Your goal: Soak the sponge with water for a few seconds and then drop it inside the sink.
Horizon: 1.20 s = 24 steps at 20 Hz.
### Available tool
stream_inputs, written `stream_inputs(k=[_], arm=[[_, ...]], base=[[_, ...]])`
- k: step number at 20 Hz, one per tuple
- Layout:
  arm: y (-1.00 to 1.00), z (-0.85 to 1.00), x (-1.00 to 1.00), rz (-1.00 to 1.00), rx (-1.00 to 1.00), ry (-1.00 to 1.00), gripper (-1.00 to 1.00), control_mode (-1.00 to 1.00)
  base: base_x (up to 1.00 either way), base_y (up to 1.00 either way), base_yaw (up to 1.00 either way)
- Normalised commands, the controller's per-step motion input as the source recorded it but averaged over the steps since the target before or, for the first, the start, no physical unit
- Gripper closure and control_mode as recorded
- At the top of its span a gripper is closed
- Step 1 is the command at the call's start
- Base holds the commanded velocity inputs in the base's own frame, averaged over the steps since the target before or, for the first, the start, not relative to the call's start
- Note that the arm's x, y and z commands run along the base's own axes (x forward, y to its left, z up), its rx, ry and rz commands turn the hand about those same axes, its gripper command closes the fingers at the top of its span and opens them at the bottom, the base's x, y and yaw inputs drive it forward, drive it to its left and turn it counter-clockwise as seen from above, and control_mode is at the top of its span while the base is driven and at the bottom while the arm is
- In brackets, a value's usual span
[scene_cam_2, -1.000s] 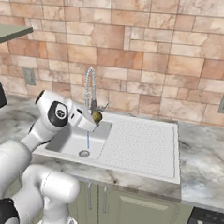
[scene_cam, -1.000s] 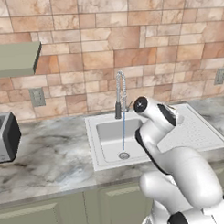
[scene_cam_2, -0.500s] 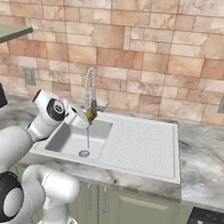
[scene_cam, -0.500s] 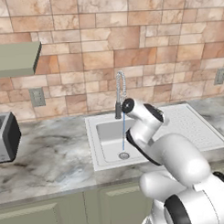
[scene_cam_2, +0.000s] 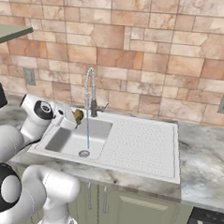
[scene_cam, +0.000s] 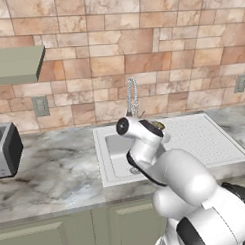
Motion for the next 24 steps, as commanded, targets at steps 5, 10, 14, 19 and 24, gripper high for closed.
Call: stream_inputs(k=[5, 10, 14, 19, 24], arm=[[0.35, 0.0, -0.08, 0.0, -0.02, -0.09, 1.0, -1.0], [0.14, -0.16, -0.03, 0.0, 0.0, -0.05, 1.0, -1.0], [0.01, -0.24, -0.04, 0.0, 0.0, -0.02, 1.0, -1.0], [0.02, -0.15, -0.08, 0.0, 0.0, 0.0, 1.0, -1.0], [0.0, -0.06, 0.0, 0.0, 0.03, 0.0, 1.0, -1.0]], base=[[0.0, 0.0, 0.0], [0.0, 0.0, 0.0], [0.0, 0.0, 0.0], [0.0, 0.0, 0.0], [0.0, 0.0, 0.0]])
